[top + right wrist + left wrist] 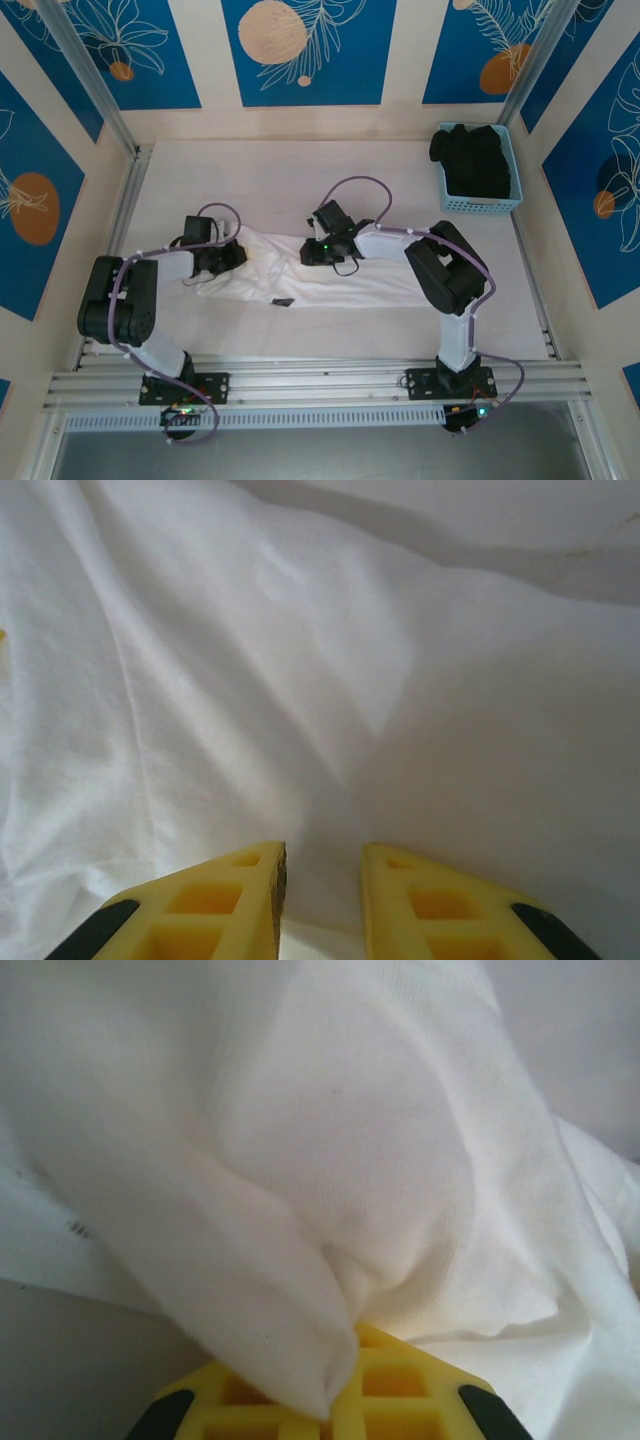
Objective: Fold the inside-out t-shirt
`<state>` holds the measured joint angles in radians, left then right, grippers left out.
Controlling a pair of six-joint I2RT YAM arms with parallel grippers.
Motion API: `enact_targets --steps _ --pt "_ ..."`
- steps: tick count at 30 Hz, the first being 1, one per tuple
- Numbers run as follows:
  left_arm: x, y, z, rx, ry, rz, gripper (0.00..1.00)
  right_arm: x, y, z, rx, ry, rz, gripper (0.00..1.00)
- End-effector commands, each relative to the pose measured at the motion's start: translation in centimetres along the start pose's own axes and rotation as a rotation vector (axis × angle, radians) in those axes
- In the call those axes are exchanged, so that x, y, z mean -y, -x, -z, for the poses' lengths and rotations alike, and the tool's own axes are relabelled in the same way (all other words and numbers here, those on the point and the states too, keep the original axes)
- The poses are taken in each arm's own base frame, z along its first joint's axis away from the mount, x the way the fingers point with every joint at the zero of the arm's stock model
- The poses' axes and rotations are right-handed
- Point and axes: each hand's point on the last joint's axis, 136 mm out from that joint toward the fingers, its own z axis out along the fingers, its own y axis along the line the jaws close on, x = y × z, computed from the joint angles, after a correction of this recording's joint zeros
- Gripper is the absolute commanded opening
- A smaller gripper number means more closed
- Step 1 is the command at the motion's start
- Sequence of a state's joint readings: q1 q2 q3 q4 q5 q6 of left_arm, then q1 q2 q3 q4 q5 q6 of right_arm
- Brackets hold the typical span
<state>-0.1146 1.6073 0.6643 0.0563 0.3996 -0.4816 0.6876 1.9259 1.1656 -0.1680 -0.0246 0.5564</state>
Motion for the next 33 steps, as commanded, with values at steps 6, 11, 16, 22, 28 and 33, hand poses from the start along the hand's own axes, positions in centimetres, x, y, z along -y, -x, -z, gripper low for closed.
enact_targets --steps 6,11,16,22,28,33 --pt "-2.0 2.1 2.5 0.089 0.089 0.053 0.00 -0.5 1.7 4.4 0.090 0.027 0.031 0.36" --pt "-3.6 4.2 4.7 0.129 0.243 0.006 0.00 -0.1 2.5 6.4 0.138 0.014 0.051 0.39" --pt "-6.7 7.6 8.3 0.180 0.521 -0.095 0.00 0.9 2.7 7.8 0.159 0.004 0.040 0.40" --pt "-11.5 12.6 14.3 0.220 0.909 -0.188 0.00 2.6 2.4 10.3 0.193 0.009 0.012 0.40" --pt "-11.8 15.2 16.0 0.190 1.038 -0.251 0.00 5.1 1.8 12.3 0.231 -0.022 -0.020 0.41" --pt "-11.2 14.9 14.5 0.142 1.019 -0.276 0.00 6.3 1.5 12.1 0.221 -0.022 -0.050 0.41"
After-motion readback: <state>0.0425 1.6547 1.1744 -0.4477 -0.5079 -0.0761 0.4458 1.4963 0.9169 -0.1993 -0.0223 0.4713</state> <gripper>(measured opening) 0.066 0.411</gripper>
